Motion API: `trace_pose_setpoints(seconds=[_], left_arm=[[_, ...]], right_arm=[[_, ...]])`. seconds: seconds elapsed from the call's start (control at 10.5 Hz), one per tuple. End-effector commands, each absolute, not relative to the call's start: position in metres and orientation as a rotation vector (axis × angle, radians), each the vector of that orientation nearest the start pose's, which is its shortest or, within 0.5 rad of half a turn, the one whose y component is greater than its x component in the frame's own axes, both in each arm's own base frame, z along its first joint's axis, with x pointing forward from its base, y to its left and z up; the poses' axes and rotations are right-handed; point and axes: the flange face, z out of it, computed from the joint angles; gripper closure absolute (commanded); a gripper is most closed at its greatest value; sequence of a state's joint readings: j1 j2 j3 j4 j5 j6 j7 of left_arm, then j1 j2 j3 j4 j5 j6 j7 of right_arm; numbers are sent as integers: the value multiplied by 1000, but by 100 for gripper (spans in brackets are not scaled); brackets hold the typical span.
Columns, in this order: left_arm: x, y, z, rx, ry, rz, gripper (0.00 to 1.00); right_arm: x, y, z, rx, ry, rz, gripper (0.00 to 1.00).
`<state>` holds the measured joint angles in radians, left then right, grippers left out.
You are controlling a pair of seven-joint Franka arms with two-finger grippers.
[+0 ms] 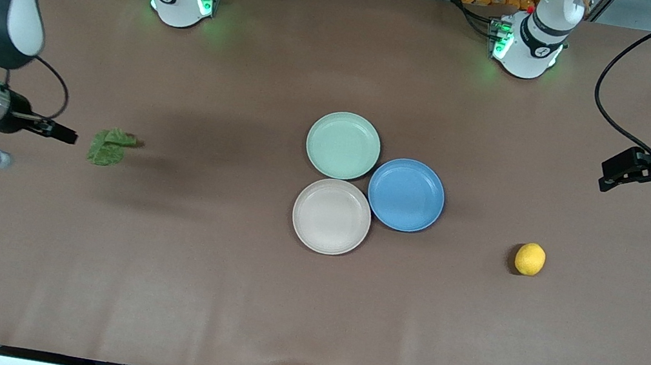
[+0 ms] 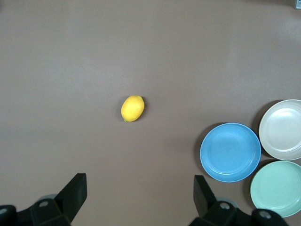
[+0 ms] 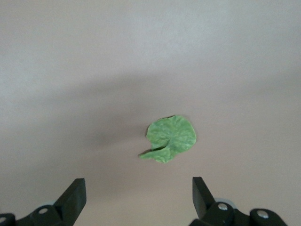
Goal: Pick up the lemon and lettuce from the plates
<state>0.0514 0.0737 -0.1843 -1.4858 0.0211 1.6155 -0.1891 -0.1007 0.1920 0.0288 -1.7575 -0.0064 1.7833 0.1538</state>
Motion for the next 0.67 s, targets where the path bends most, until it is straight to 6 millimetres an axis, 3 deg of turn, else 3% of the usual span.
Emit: trace_pose_setpoints(seconds=[0.0,0.29,0.57], left_arm=[[573,-69,632,-3146,-56,-83,0],[574,-70,629,-3147,-52,-76,0],[574,-68,629,-3147,-54,-76,0]], right_arm=[[600,-46,517,-3128,338,205,0],[577,-45,594,-3128,342,56,0],[554,-48,650,-3127,355,-29,0]])
